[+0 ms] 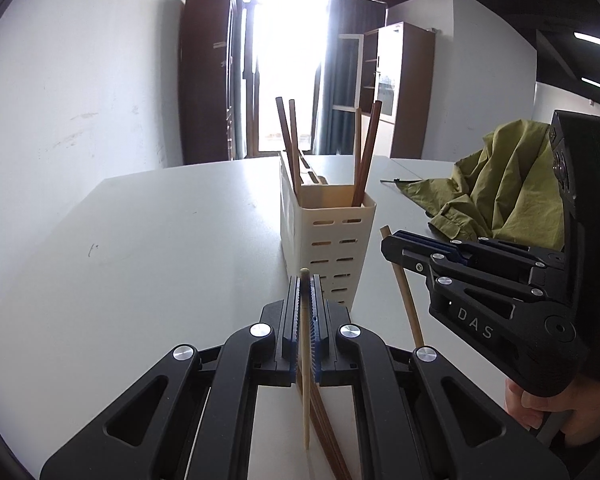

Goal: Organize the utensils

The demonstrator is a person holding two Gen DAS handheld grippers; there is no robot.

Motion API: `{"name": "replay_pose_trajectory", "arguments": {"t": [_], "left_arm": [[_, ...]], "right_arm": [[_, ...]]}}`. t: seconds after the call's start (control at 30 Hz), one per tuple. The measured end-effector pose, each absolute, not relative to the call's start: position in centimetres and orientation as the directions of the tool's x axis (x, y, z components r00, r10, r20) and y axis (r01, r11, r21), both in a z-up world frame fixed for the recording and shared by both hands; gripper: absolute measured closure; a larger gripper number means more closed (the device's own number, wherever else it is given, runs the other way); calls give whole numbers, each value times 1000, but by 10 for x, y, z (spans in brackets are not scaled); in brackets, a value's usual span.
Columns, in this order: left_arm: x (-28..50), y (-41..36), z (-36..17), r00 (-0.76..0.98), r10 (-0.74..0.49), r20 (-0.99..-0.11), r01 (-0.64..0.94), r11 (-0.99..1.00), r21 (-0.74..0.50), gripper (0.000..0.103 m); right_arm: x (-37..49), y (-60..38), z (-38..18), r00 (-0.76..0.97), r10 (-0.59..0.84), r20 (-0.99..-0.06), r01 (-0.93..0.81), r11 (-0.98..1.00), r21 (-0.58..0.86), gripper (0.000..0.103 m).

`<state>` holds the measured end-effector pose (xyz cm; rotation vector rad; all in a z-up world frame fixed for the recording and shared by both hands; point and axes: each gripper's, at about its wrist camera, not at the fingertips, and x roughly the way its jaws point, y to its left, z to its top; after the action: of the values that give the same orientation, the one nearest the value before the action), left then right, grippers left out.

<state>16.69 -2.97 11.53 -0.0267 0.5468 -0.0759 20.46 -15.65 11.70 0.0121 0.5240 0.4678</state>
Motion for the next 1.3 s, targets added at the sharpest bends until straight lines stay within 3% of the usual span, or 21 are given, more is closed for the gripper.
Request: {"name": "replay_pose_trajectory", "arguments": {"t": [0.67, 1.3], "left_arm": [[180, -34, 159, 916, -100, -389, 97, 995, -27, 103], [217, -7, 136, 872, -88, -482, 44, 994, -101, 103]], "right_arm": [[209, -171, 151, 836, 446, -320, -439, 893, 100, 96], [228, -175, 144, 825, 440, -355, -428, 896, 117, 96]]}}
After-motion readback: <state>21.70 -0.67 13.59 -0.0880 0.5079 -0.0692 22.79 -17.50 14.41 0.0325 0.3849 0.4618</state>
